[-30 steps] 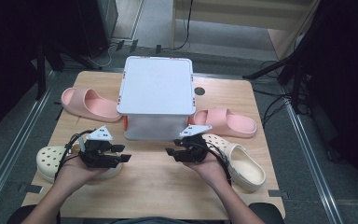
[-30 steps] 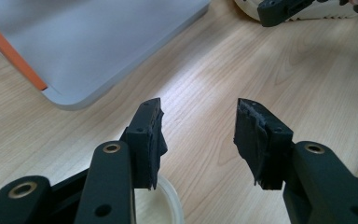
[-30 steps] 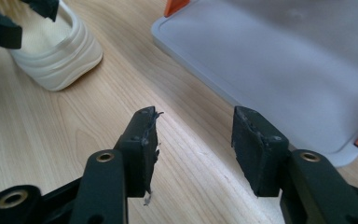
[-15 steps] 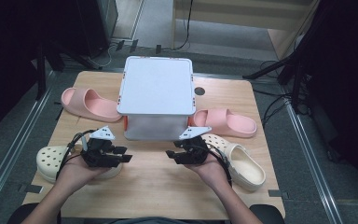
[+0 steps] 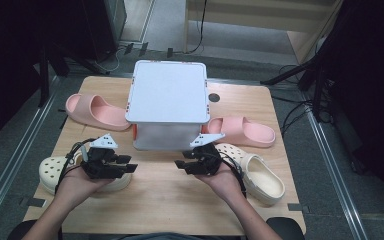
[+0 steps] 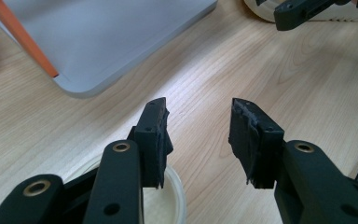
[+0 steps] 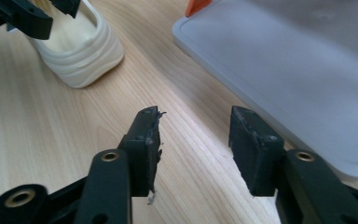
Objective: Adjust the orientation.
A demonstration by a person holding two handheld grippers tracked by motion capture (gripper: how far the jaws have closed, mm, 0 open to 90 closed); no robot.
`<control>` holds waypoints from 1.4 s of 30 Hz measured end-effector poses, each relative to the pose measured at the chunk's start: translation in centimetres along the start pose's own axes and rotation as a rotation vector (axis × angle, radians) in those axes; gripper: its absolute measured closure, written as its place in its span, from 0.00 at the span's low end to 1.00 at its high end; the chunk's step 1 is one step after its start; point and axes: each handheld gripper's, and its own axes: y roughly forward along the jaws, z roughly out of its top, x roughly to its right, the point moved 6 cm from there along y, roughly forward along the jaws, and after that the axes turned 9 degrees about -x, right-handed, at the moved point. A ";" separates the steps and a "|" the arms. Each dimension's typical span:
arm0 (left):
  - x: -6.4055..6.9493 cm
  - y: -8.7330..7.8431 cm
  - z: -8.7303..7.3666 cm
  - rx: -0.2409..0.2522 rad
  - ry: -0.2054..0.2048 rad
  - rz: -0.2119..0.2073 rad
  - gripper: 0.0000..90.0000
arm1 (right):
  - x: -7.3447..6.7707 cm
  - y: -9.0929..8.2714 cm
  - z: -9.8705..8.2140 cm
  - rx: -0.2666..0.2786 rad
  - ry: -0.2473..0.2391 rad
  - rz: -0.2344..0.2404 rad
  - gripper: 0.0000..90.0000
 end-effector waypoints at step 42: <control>-4.2 -7.2 -4.9 0.089 -0.203 0.165 0.63 | -4.7 5.4 7.4 -0.032 -0.227 0.126 0.63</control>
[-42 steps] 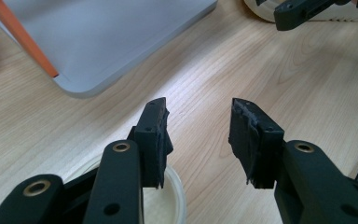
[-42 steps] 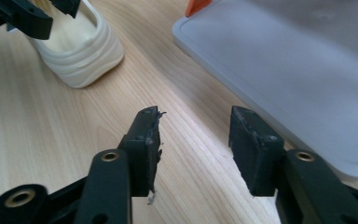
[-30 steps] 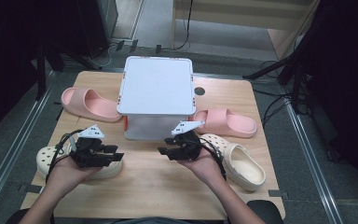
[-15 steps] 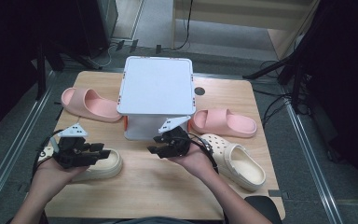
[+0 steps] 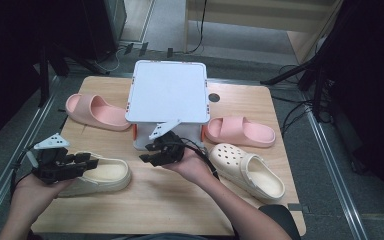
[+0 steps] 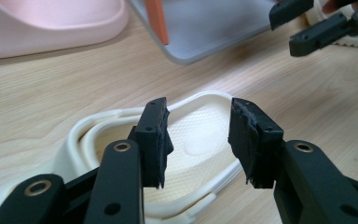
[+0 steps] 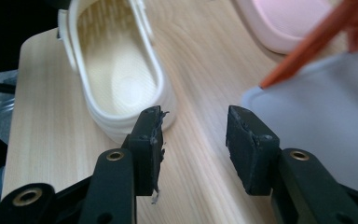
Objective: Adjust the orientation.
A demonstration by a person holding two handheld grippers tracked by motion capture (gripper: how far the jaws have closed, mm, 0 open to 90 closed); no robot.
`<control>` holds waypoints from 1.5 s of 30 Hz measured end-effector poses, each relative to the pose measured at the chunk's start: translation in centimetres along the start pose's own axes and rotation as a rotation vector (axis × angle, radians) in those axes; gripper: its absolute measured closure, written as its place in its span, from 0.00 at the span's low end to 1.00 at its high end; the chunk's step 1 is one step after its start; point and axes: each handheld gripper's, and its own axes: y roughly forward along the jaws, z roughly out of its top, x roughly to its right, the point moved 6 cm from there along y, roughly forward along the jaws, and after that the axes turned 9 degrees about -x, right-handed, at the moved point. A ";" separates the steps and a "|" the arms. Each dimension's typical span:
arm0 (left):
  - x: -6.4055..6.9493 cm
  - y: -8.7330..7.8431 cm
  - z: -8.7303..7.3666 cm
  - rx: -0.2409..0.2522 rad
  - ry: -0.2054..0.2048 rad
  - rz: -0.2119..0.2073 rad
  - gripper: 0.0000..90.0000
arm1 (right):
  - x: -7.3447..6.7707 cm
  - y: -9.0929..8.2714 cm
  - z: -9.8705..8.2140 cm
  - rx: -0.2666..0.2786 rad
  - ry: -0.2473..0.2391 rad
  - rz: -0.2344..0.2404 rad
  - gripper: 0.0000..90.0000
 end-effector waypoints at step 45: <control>-1.1 -0.8 -0.5 0.027 -0.015 0.010 0.62 | -2.1 5.4 1.0 -0.132 0.085 -0.079 0.91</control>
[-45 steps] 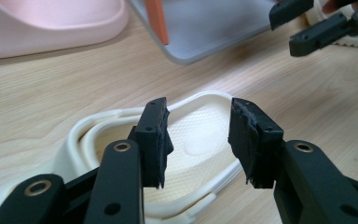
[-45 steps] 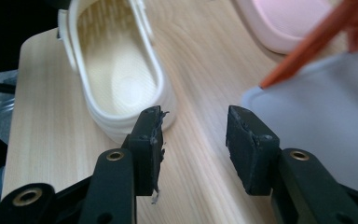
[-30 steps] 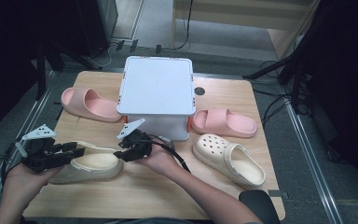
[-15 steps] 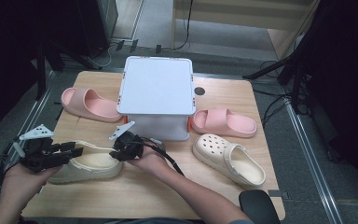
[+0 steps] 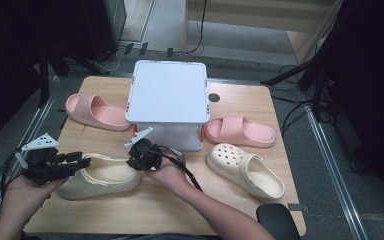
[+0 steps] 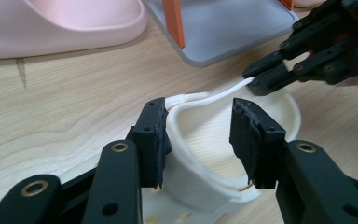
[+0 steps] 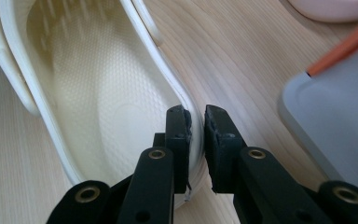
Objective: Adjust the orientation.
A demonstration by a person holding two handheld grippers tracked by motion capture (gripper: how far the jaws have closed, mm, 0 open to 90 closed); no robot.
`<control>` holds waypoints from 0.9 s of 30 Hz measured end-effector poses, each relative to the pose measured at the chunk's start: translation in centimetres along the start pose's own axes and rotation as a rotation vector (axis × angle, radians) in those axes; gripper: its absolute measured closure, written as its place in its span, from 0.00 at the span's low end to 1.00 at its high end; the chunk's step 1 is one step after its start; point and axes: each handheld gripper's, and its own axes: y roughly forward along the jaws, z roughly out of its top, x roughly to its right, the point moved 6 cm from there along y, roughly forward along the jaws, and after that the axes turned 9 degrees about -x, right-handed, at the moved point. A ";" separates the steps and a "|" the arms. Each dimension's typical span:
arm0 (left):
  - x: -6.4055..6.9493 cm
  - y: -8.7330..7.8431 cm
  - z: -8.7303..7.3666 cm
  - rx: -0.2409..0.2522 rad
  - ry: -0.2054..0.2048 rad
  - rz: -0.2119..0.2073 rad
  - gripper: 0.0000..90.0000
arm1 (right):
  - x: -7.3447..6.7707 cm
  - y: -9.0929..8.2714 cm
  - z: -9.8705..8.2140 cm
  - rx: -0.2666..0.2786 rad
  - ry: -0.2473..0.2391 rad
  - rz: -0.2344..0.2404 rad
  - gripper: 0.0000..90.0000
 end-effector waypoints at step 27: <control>2.8 3.6 3.3 0.009 0.099 -0.120 0.65 | 4.3 -7.8 -9.3 0.051 0.225 -0.113 0.91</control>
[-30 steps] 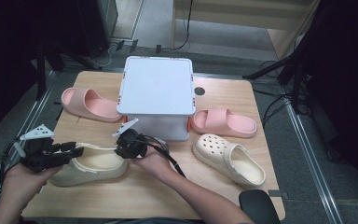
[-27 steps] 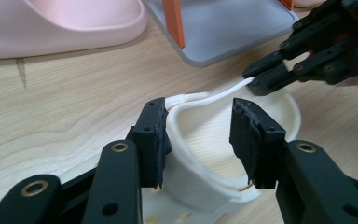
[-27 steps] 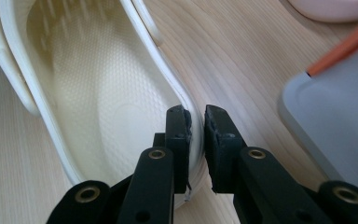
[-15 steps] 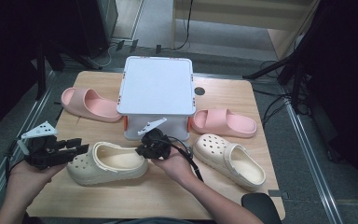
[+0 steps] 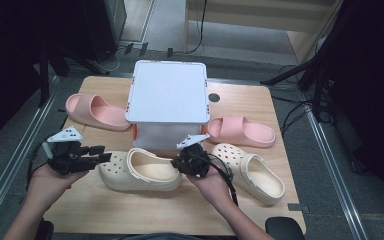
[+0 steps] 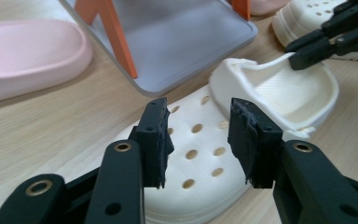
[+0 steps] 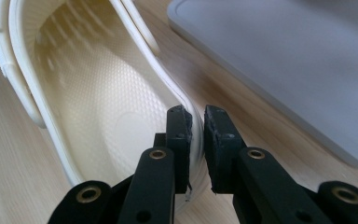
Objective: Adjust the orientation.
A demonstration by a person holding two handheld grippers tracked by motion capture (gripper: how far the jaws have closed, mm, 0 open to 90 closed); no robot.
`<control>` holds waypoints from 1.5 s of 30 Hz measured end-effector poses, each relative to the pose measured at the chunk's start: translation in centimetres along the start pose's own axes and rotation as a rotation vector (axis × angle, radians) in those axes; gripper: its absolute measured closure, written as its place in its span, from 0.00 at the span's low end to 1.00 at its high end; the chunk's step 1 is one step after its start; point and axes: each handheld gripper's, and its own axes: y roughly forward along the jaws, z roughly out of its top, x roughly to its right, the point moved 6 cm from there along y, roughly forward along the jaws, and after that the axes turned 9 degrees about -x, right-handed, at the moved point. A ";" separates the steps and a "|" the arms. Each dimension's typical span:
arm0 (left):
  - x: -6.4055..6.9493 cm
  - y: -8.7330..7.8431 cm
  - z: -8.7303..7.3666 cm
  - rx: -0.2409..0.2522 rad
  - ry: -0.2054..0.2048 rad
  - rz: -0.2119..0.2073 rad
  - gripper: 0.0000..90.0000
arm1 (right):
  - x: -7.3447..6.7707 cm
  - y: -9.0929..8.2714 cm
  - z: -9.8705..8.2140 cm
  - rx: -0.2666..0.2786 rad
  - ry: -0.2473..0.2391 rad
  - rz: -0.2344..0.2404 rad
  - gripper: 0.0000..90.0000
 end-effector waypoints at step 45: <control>0.1 2.1 -3.7 -0.115 -0.018 0.020 0.86 | 0.1 2.1 1.6 0.030 -0.087 0.082 0.97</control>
